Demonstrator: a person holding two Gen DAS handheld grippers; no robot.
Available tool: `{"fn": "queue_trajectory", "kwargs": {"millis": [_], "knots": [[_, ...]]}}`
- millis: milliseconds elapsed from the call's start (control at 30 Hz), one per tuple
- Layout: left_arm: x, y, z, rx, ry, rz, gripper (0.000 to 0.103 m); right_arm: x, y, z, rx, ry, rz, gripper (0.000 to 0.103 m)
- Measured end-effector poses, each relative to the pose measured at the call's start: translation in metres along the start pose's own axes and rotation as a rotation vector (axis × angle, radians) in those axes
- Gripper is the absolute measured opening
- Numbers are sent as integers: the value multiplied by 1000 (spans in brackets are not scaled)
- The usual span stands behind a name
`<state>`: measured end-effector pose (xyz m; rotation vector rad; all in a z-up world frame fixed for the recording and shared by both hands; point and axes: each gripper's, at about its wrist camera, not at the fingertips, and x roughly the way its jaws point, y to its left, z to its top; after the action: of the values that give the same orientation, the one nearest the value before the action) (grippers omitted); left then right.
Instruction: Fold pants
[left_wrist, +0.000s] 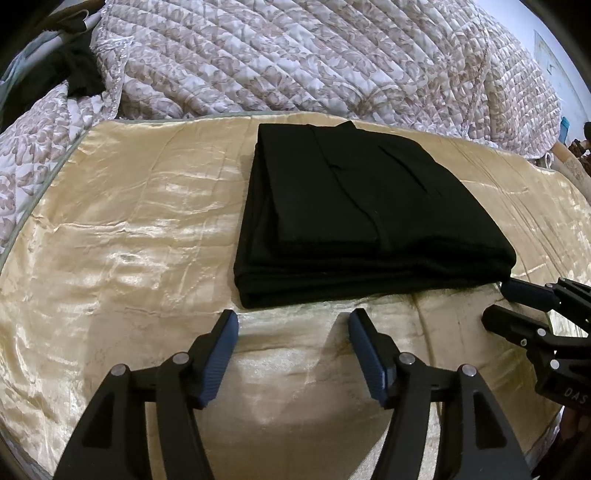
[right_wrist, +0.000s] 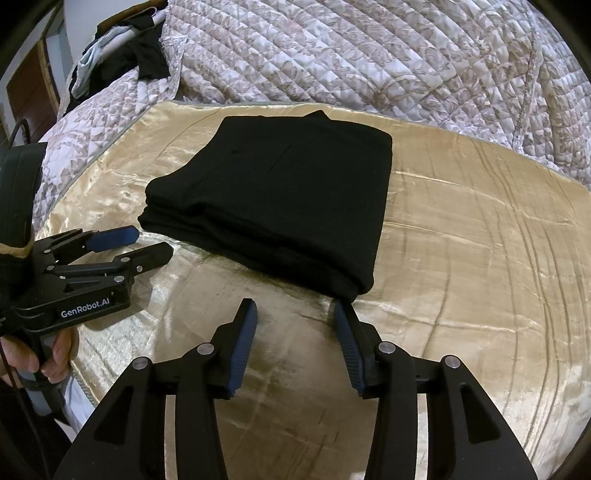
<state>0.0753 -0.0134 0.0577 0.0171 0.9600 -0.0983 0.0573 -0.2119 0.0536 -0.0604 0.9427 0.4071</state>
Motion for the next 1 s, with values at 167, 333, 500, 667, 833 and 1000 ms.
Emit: {"fn": "queue_trajectory", "kwargs": {"millis": [167, 333, 500, 667, 833, 1000], "knots": [[0, 0, 1, 2, 2, 2, 67, 0, 0, 0, 0, 0, 0, 45], [1, 1, 1, -2, 5, 0, 69, 0, 0, 0, 1, 0, 1, 45], [1, 2, 1, -1, 6, 1, 69, 0, 0, 0, 1, 0, 0, 45], [1, 2, 2, -1, 8, -1, 70, 0, 0, 0, 1, 0, 0, 46], [1, 2, 1, 0, 10, 0, 70, 0, 0, 0, 1, 0, 0, 46], [2, 2, 1, 3, 10, 3, 70, 0, 0, 0, 0, 0, 0, 47]]}}
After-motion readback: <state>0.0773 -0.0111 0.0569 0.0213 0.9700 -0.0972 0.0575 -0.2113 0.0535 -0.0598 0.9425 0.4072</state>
